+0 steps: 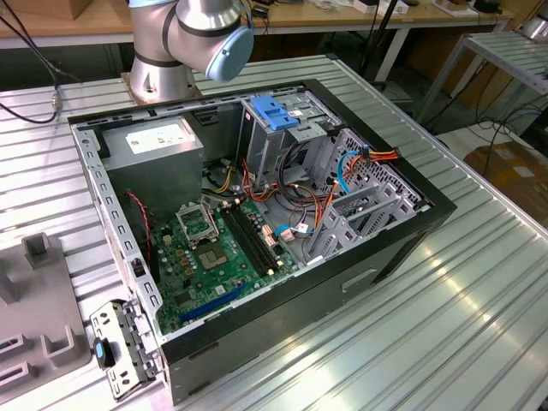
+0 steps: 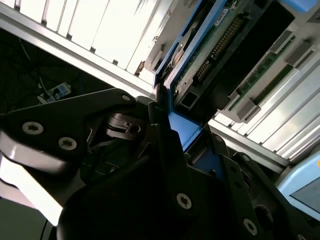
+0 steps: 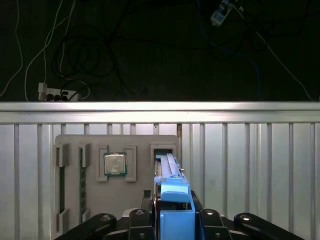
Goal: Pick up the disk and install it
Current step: 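Pick up the disk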
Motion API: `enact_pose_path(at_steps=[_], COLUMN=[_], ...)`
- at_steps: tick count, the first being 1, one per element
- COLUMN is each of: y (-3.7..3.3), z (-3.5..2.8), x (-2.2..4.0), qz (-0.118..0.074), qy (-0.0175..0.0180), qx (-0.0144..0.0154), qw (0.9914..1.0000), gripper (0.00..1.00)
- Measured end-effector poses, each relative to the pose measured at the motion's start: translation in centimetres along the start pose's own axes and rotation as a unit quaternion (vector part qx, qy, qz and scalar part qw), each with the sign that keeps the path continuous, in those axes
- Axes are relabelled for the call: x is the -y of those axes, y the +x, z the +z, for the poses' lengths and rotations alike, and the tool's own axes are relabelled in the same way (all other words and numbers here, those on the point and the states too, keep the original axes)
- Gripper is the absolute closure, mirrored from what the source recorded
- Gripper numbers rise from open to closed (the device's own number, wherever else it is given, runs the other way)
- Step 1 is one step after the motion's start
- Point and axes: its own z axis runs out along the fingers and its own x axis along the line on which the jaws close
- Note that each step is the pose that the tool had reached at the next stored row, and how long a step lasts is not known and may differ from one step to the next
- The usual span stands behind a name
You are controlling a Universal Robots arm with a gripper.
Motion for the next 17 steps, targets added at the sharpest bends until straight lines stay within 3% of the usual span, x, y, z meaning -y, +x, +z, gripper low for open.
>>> enact_pose_path(at_steps=[17], y=[-0.01], z=[-2.56], x=[0.00], qz=[0.000], qy=[0.0001], qx=[0.0000], qw=[1.00000], gripper=[0.63])
